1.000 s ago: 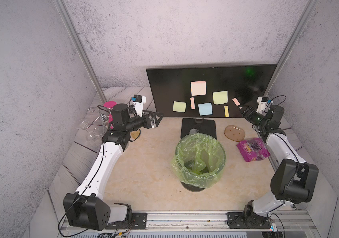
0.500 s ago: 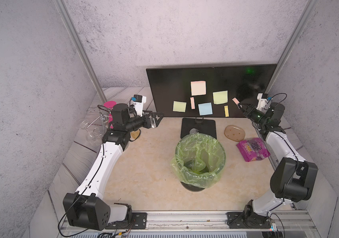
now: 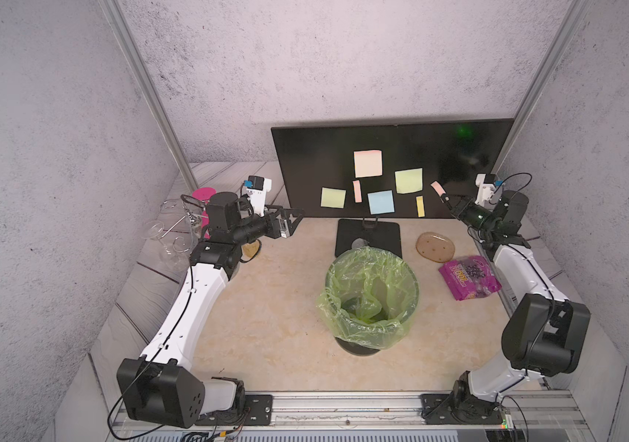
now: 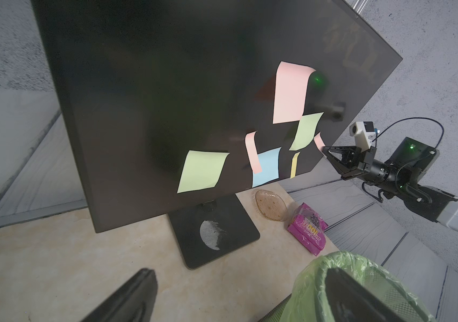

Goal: Remove the sticky note from the monitor
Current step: Tear off the sticky note from the monitor, then place the sticky note in the trash bin.

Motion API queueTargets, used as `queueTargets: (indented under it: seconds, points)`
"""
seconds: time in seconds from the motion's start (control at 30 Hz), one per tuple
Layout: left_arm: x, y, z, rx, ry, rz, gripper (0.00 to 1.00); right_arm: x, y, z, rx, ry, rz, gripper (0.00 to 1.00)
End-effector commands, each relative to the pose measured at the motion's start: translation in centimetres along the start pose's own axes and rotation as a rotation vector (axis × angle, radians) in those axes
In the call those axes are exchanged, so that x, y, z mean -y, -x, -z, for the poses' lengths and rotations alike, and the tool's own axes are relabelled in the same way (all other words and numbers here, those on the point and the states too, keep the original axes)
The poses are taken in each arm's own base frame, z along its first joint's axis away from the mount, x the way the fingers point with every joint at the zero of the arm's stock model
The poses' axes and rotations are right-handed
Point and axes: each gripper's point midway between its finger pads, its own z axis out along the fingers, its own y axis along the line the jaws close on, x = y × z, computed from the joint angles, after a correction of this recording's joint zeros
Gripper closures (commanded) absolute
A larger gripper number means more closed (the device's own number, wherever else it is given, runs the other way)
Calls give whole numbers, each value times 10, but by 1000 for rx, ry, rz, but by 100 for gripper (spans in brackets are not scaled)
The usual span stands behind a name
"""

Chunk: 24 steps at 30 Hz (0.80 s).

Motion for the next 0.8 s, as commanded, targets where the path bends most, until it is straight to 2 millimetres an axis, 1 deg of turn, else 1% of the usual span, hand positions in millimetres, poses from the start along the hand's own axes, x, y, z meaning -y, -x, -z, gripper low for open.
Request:
queueTargets:
  seconds: [0.0, 0.07, 0.13, 0.23, 0.3, 0.4, 0.5, 0.6, 0.7, 0.73, 0.77]
  points:
    - [11, 13, 3, 24, -22, -39, 0, -60, -6, 18, -22, 102, 124, 100]
    - [10, 13, 2, 25, -24, -37, 0, -82, -19, 26, -54, 131, 179, 100]
    - [11, 14, 2, 25, -29, -31, 0, -108, -38, 34, -102, 165, 241, 100]
    - [12, 15, 2, 29, -32, -30, 0, -144, -77, 46, -201, 206, 354, 100]
    - [13, 16, 1, 34, -37, -29, 0, -166, -108, 52, -278, 249, 425, 100]
    - [13, 19, 1, 46, -44, -25, 0, -196, -139, 61, -362, 337, 494, 100]
    - [13, 20, 0, 53, -42, -29, 0, -211, -167, 70, -467, 391, 589, 100]
    - [11, 22, -1, 75, -43, -24, 0, -219, -196, 77, -567, 430, 702, 100]
    - [12, 23, -2, 87, -52, -19, 0, -208, -222, 77, -701, 397, 776, 100]
    - [12, 24, -2, 89, -56, -23, 0, -202, -230, 75, -746, 376, 799, 97]
    - [13, 24, -1, 91, -57, -24, 0, -196, -235, 73, -783, 350, 822, 91]
